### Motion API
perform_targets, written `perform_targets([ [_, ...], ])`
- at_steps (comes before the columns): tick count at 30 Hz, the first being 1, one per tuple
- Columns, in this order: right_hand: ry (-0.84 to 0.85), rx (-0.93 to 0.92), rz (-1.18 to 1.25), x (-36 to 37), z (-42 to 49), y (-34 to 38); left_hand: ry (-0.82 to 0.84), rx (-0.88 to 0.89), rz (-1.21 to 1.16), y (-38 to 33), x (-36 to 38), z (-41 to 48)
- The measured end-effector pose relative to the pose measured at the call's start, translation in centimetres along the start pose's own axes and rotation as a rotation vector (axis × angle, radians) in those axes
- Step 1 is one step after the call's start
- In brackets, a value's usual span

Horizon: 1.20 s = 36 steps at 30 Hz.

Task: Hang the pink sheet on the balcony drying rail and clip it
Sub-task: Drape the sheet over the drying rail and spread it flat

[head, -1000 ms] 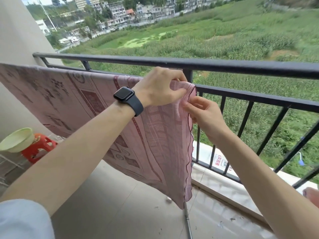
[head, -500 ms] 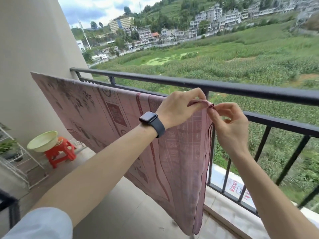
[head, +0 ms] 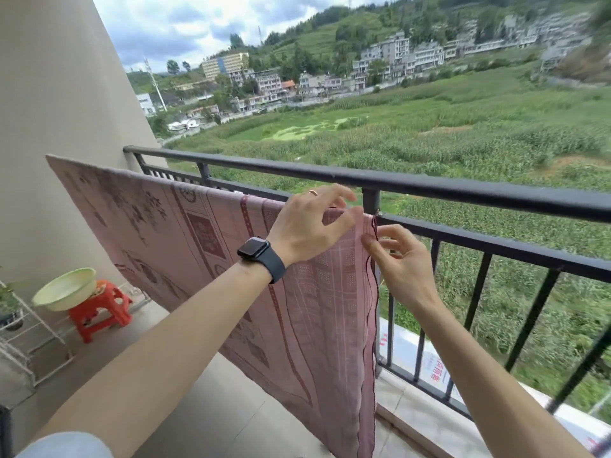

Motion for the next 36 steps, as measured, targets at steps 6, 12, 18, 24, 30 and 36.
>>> perform_targets([
  [6, 0.021, -0.056, -0.011, 0.5, 0.2, 1.1, -0.218, 0.007, 0.168, 2.9, 0.6, -0.9],
  [12, -0.216, -0.159, -0.037, 0.6, -0.1, 2.1, -0.233, 0.022, 0.146, 2.8, 1.0, -0.8],
  [18, -0.384, -0.214, -0.118, 3.0, -5.8, -0.3, -0.35, 0.034, 0.12, 4.9, 0.9, -6.6],
  [24, -0.041, -0.114, -0.385, 11.3, -13.6, -5.5, -0.067, -0.138, 0.072, 10.6, 4.2, -15.8],
  [30, 0.262, -0.062, -0.763, 22.4, -18.3, -7.5, 0.281, -0.45, 0.074, 20.1, 6.0, -29.4],
  [36, 0.411, -0.053, -0.87, 35.7, -18.3, -4.0, 0.477, -0.688, 0.164, 31.3, -0.9, -39.2],
])
Point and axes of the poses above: each hand's wrist, its own z-axis towards the middle knuckle, its own x-axis out of the palm, y = z × x, the point moved 2 cm from there along z, towards the middle knuckle, and after that the axes turned 13 degrees about -z, right-handed, at the moved point
